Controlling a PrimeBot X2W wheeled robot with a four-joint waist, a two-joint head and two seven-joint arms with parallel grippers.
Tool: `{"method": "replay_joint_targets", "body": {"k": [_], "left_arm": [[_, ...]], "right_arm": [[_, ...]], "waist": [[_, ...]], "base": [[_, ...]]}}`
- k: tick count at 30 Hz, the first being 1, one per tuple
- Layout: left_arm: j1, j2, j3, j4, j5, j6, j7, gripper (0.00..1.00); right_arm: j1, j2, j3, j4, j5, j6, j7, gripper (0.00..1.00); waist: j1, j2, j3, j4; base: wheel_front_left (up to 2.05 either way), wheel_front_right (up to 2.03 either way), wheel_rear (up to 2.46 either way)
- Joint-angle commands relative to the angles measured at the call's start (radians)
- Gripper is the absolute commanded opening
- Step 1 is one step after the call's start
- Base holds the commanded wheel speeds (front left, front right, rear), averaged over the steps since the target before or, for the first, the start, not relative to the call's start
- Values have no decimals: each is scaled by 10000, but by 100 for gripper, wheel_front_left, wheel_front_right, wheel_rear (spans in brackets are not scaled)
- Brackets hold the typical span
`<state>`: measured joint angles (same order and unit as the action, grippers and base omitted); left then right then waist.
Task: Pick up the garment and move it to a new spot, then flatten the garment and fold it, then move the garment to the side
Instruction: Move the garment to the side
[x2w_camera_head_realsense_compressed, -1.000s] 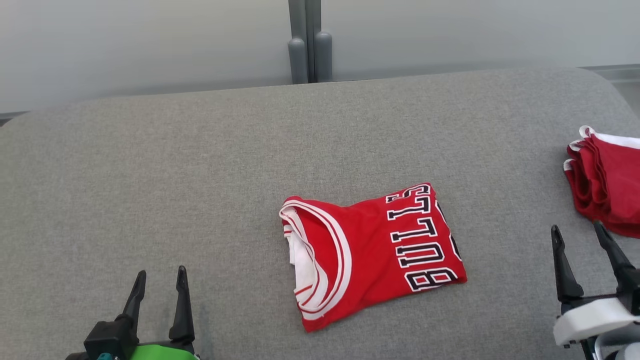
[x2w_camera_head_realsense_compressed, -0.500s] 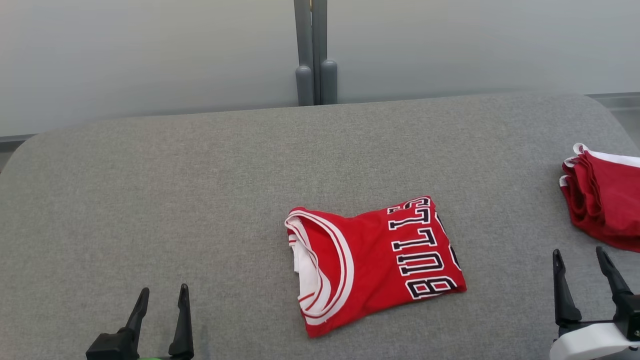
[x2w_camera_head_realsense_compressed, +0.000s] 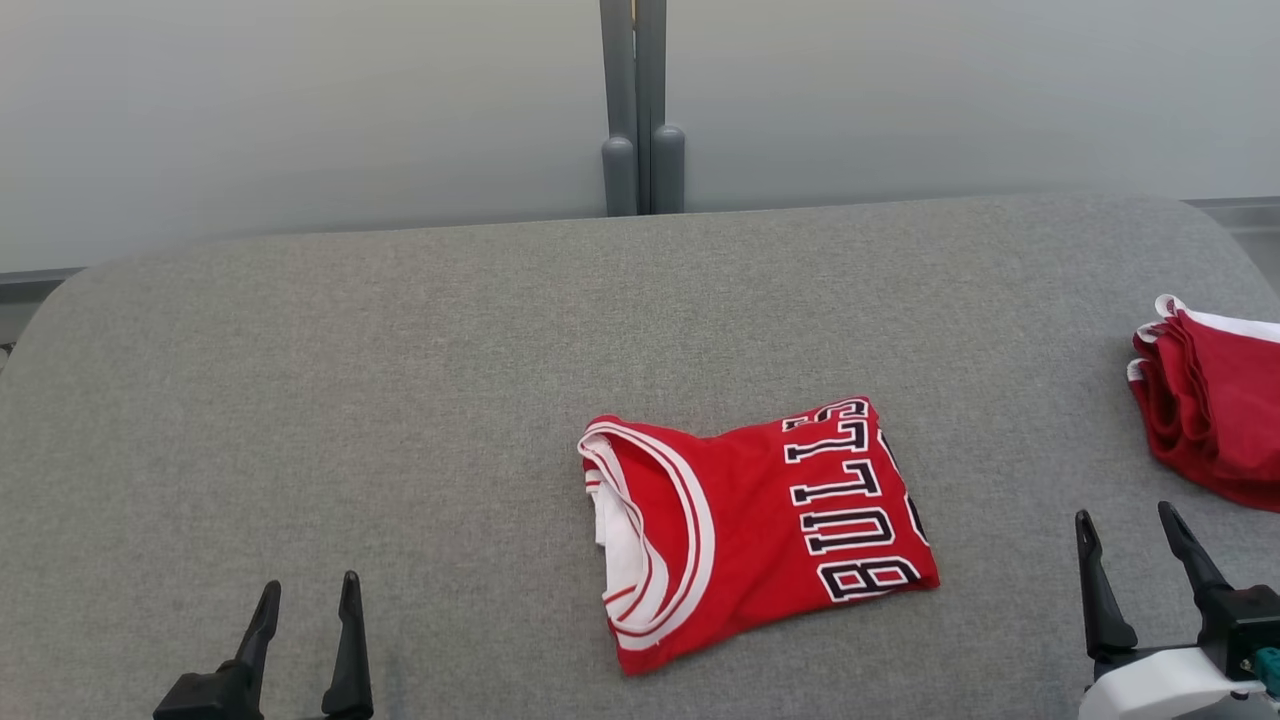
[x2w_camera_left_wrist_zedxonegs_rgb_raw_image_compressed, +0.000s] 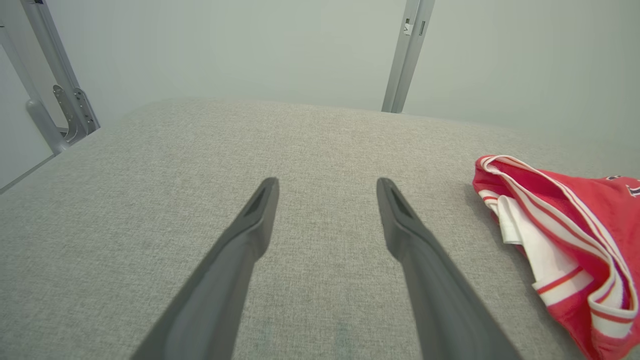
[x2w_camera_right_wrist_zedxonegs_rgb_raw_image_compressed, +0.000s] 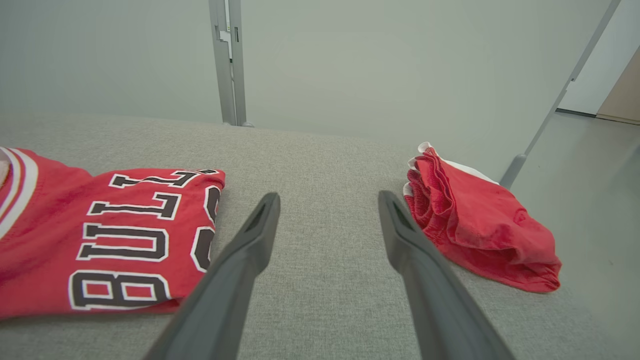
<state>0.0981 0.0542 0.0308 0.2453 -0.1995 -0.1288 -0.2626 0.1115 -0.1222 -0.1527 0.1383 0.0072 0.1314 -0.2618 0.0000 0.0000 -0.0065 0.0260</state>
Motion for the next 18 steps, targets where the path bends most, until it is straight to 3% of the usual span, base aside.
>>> {"method": "replay_joint_targets", "body": {"k": [1, 5, 9, 12, 18], "left_arm": [[149, 3, 55, -14, -38, -26, -25, 100], [168, -7, 121, -40, -48, -29, -25, 100], [394, -16, 408, -269, -167, -29, -25, 100], [650, -26, 588, -454, -305, 26, -25, 100], [802, -24, 379, -636, -701, 247, -25, 100]], "right_arm": [[-153, -63, 15, 51, 88, -17, -39, 100], [-288, 128, 120, 328, 551, -17, -37, 100], [-745, -181, 1058, 415, 1170, -14, 104, 100], [-1471, -649, 1779, -288, 2063, -17, 1390, 100], [-2700, -2181, 2546, -1451, 3741, -15, 5467, 100]], "waist": [[0, 0, 8, 2], [0, 0, -13, -10], [0, 0, -87, -128], [0, 0, -117, -272], [0, 0, 13, -153]], "base": [[0, 0, 0], [0, 0, 0], [0, 0, 0], [0, 0, 0], [0, 0, 0]]}}
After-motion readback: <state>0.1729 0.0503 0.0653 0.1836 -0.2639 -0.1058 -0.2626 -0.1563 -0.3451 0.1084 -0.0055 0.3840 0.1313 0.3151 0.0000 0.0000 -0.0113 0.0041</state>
